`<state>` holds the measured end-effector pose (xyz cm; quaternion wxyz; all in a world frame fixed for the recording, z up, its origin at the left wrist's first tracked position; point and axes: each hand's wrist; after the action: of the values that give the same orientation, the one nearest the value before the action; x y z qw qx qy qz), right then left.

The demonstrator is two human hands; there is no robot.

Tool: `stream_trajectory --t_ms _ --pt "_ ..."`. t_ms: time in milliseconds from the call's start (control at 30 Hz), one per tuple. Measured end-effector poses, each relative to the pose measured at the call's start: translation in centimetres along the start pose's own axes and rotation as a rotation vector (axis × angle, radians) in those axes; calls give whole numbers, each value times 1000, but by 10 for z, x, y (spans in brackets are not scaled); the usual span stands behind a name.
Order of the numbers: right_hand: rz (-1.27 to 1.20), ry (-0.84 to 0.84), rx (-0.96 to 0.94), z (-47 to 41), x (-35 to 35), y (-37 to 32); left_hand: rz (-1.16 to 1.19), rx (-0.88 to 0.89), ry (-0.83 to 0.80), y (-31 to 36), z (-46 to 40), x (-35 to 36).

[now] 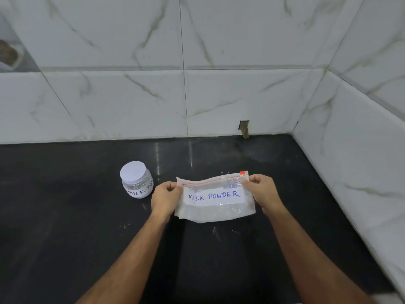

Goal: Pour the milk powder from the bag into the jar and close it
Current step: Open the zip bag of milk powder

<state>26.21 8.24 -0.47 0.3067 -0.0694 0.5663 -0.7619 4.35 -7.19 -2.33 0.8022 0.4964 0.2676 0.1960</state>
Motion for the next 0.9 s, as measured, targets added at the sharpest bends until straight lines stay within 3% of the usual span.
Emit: stream_trajectory --t_ms 267,333,433,600,733,900 --pt "-191 35 -187 13 -15 -41 184 167 -9 49 7 -16" --pt "-211 51 -212 13 -16 -53 98 226 58 66 5 -16" --pt "-237 56 -234 13 -12 -67 -243 414 190 95 4 -8" --pt "-275 44 -240 9 -2 -78 -541 700 -102 146 10 42" --pt "-322 -5 -255 12 -1 -81 -697 647 -306 162 -1 68" --pt "-300 -13 -261 14 -4 -80 -575 599 -419 158 -13 67"
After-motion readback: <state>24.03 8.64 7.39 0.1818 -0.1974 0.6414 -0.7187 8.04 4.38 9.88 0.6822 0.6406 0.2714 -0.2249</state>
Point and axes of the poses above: each hand's wrist, its own z-axis away from the middle knuckle, its own x-axis out of the palm, y = z × x, and after that the axes turned 9 degrees about -y, right-handed
